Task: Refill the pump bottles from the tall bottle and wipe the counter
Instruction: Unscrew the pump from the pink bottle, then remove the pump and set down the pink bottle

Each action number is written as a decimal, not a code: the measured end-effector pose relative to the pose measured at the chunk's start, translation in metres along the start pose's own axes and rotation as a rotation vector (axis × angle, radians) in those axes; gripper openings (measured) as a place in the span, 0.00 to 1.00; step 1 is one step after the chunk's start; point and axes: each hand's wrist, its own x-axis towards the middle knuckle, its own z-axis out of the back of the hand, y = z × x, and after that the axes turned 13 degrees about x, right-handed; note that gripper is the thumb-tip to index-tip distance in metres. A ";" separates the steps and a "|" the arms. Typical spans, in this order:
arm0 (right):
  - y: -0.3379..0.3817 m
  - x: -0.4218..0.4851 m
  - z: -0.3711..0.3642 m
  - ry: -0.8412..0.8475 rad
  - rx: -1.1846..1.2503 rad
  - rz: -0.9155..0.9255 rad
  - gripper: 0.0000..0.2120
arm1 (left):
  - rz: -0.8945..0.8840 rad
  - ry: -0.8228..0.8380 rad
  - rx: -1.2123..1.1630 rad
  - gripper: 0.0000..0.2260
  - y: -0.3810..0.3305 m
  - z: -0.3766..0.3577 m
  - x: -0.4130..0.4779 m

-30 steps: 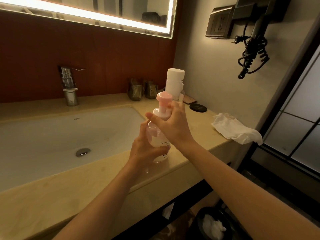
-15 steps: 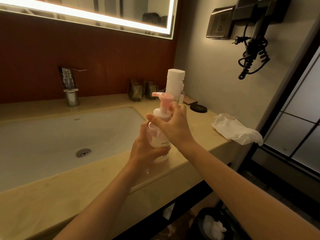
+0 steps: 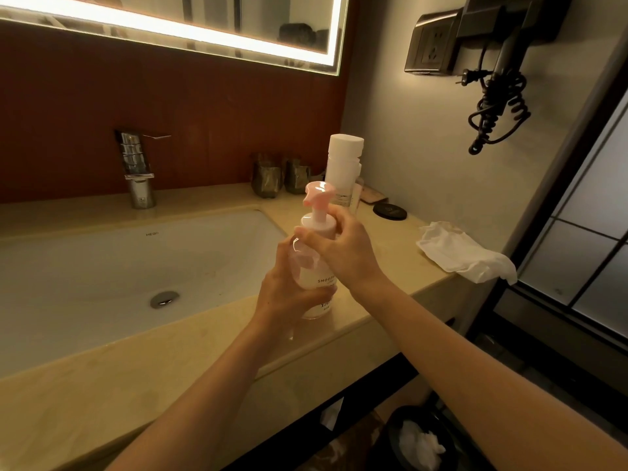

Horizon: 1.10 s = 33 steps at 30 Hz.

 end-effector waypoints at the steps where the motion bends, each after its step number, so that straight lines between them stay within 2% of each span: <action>1: 0.000 -0.001 0.000 -0.006 0.005 0.006 0.22 | 0.001 0.002 0.002 0.37 -0.001 0.000 0.000; 4: 0.001 0.001 0.001 -0.029 0.058 -0.010 0.20 | 0.000 0.001 0.010 0.37 -0.001 0.000 0.001; 7: 0.013 0.011 0.007 -0.057 0.189 -0.024 0.08 | 0.021 -0.004 -0.009 0.37 -0.002 0.002 0.001; 9: 0.023 0.023 0.018 -0.117 0.312 -0.045 0.04 | 0.031 -0.007 -0.012 0.37 -0.002 0.002 0.001; 12: 0.032 0.042 0.045 -0.252 0.412 -0.073 0.12 | 0.034 0.017 -0.022 0.37 -0.002 0.000 0.003; 16: 0.017 0.066 0.086 -0.426 0.513 -0.128 0.16 | 0.051 0.090 -0.013 0.39 -0.001 -0.004 0.013; 18: 0.002 0.076 0.104 -0.502 0.460 -0.202 0.22 | 0.056 0.142 -0.010 0.40 -0.001 -0.008 0.021; 20: -0.018 0.081 0.113 -0.476 0.351 -0.307 0.21 | 0.057 0.186 0.000 0.42 -0.002 -0.012 0.030; 22: -0.042 0.081 0.114 -0.377 0.210 -0.430 0.18 | 0.063 0.203 0.015 0.43 -0.001 -0.017 0.040; 25: -0.075 0.088 0.112 -0.266 0.161 -0.553 0.17 | 0.061 0.190 0.050 0.44 0.002 -0.027 0.055; 29: -0.103 0.105 0.111 -0.199 0.012 -0.609 0.20 | 0.051 0.181 0.046 0.44 0.002 -0.040 0.070; 33: -0.126 0.113 0.113 -0.137 -0.085 -0.641 0.19 | 0.034 0.195 0.002 0.43 -0.002 -0.055 0.082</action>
